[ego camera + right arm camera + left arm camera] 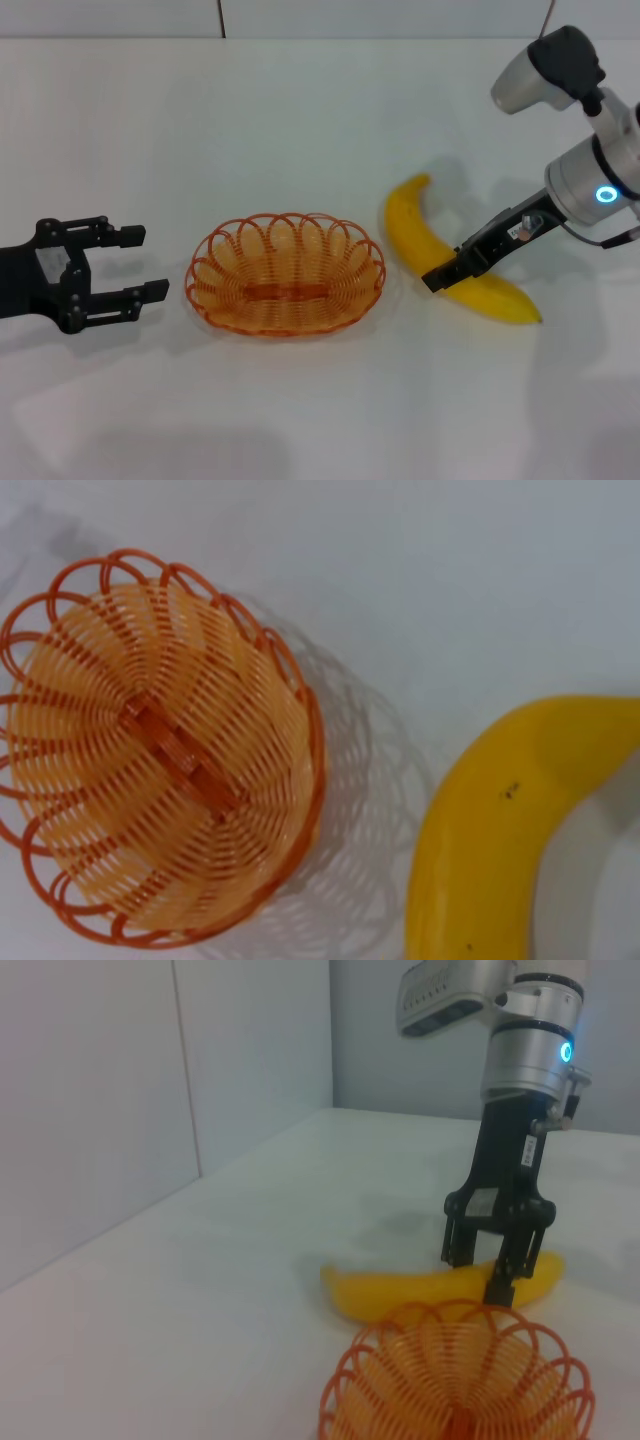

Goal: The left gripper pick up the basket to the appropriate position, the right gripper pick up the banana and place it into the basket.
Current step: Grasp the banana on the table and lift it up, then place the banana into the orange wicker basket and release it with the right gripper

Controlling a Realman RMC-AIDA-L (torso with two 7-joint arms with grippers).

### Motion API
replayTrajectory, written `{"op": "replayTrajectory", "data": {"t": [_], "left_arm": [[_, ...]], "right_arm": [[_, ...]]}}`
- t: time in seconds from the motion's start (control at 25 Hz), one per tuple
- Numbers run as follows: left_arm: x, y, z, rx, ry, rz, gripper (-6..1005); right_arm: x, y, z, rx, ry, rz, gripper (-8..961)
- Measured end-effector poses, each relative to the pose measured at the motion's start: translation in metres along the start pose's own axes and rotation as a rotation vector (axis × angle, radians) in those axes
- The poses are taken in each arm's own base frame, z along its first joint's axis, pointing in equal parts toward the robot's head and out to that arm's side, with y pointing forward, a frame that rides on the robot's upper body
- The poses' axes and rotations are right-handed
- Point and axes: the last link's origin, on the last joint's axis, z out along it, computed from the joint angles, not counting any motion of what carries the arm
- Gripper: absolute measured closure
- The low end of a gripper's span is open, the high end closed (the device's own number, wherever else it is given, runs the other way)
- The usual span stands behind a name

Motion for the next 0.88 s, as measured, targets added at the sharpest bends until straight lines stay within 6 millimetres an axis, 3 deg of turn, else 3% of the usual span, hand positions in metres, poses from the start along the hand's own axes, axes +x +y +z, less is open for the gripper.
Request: {"op": "replayTrajectory", "data": {"t": [0.08,0.32,0.68,0.88], "left_arm": [[-0.001,0.000,-0.001,0.004,-0.001,-0.003,288],[-0.003,0.001,-0.004,0.008,-0.005,-0.007,288],[-0.009,0.005,-0.006,0.007,-0.015,0.005,289],[-0.014,0.015,-0.010,-0.047,-0.022,0.018,290]], "right_arm": [[-0.001,0.000,-0.004,0.003,-0.007,-0.002,431],[-0.006,0.000,-0.027,0.026,-0.047,-0.029,446],[-0.015,0.007,-0.093,0.115,-0.220,-0.164,441],[-0.010,0.029,-0.100,0.031,-0.314,-0.329,437]]}}
